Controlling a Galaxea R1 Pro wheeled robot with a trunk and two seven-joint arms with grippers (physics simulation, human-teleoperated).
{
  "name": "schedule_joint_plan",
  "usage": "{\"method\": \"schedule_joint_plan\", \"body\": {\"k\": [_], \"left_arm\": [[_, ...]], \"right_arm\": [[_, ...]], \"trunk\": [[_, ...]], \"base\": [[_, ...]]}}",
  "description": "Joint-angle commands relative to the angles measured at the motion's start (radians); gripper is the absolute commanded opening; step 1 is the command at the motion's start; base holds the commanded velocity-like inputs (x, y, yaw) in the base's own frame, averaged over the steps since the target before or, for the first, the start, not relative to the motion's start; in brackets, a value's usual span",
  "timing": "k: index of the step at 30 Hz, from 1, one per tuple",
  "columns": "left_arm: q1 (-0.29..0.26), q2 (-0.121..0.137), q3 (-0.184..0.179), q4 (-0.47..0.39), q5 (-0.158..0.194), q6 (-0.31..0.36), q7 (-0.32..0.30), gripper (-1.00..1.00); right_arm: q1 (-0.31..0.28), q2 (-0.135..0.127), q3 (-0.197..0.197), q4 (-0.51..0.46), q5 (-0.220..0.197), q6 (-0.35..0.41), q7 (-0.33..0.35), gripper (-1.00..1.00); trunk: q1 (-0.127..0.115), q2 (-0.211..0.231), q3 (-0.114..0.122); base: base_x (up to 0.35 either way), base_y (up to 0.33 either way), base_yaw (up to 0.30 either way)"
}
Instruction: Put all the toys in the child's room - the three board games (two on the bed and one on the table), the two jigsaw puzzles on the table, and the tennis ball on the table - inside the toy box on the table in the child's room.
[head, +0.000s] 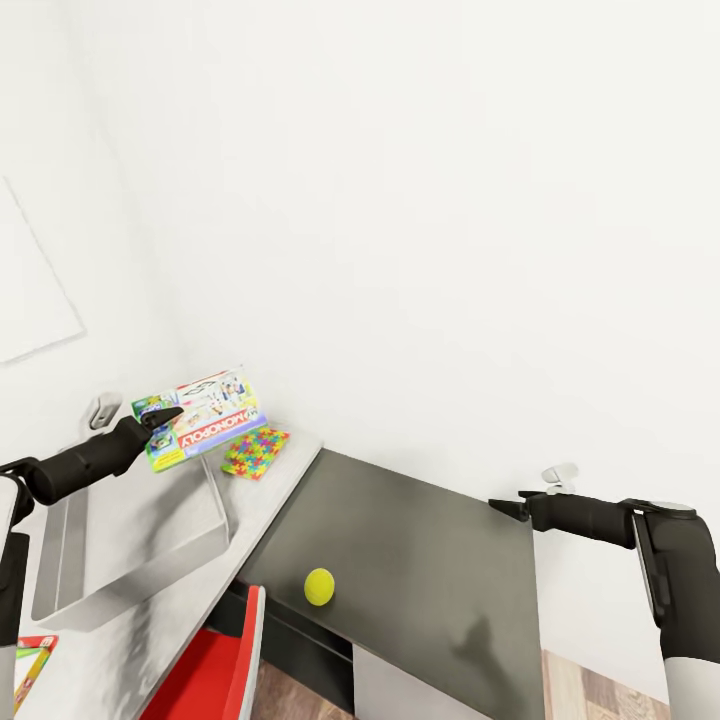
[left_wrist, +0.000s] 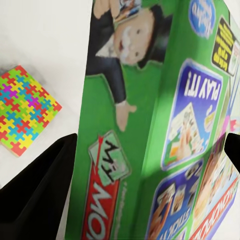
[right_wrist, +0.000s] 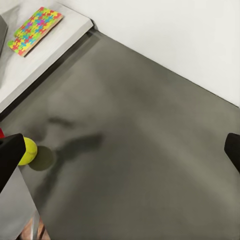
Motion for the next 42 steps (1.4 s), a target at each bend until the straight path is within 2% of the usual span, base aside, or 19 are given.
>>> {"method": "schedule_joint_plan", "body": {"k": [1, 13, 26, 35, 42], "left_arm": [[-0.003, 0.000, 0.001, 0.000, 0.011, 0.004, 0.010, -1.00], [-0.026, 0.003, 0.000, 0.020, 0.010, 0.004, 0.011, -1.00], [-0.114, 0.008, -0.002, 0.142, 0.009, 0.004, 0.011, -1.00], [-0.141, 0.006, -0.035, 0.178, 0.008, 0.004, 0.011, -1.00], [-0.143, 0.007, -0.044, 0.178, 0.008, 0.004, 0.012, -1.00]], "right_arm": [[-0.001, 0.000, -0.002, -0.001, 0.009, 0.007, 0.009, 1.00], [-0.001, 0.001, -0.001, -0.002, 0.009, 0.010, 0.010, 1.00], [-0.001, 0.002, -0.001, -0.003, 0.009, 0.010, 0.009, 1.00], [-0.001, 0.000, -0.002, -0.003, 0.009, 0.013, 0.010, 1.00], [-0.001, 0.001, -0.002, -0.003, 0.009, 0.013, 0.009, 1.00]], "trunk": [[0.001, -0.002, -0.002], [0.001, -0.002, -0.002], [0.001, -0.002, -0.003], [0.001, -0.002, -0.003], [0.001, -0.002, -0.003]], "base": [[0.000, 0.000, 0.000], [0.000, 0.000, 0.022], [0.000, 0.000, 0.212], [0.000, 0.000, 0.044], [0.000, 0.000, 0.010]]}}
